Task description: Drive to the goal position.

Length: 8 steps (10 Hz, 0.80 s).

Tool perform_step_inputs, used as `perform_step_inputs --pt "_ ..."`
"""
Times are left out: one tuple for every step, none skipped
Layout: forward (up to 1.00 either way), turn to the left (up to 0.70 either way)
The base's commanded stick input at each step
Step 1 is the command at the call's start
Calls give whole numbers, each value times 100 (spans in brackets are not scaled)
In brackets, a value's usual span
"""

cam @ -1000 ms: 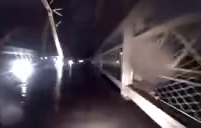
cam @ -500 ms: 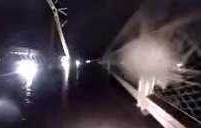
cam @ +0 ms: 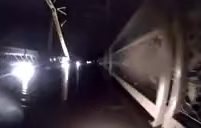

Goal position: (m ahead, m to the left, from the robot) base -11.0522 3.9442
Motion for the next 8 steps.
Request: perform_step_inputs --pt "64 19" --pt "0 97" --pt "0 98" --pt "0 100" --pt "0 100" --pt "0 100" --pt "0 100" --pt "0 100"
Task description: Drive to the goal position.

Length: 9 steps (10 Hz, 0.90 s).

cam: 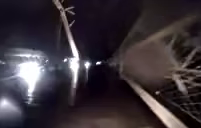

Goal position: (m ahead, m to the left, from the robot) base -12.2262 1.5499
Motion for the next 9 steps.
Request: perform_step_inputs --pt "0 100" --pt "0 100" --pt "0 100" --pt "0 100" --pt "0 100" --pt "0 100" --pt "0 100" --pt "0 100" --pt "0 100"
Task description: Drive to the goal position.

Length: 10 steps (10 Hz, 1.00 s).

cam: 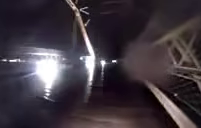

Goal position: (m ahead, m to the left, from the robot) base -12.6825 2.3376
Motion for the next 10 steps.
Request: perform_step_inputs --pt "0 100" --pt "0 100" --pt "0 100" --pt "0 100" --pt "0 100" --pt "0 100" --pt "0 100" --pt "0 100" --pt "0 100" --pt "0 100"
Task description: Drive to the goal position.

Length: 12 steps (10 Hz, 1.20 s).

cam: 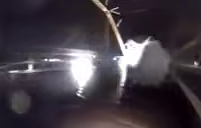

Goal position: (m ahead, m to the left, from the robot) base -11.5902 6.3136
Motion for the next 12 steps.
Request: perform_step_inputs --pt "0 100" --pt "0 100" --pt "0 100" --pt "0 100" --pt "0 100" --pt "0 100" --pt "0 100" --pt "0 100" --pt "5 10" --pt "4 29" --pt "0 100" --pt "0 100"
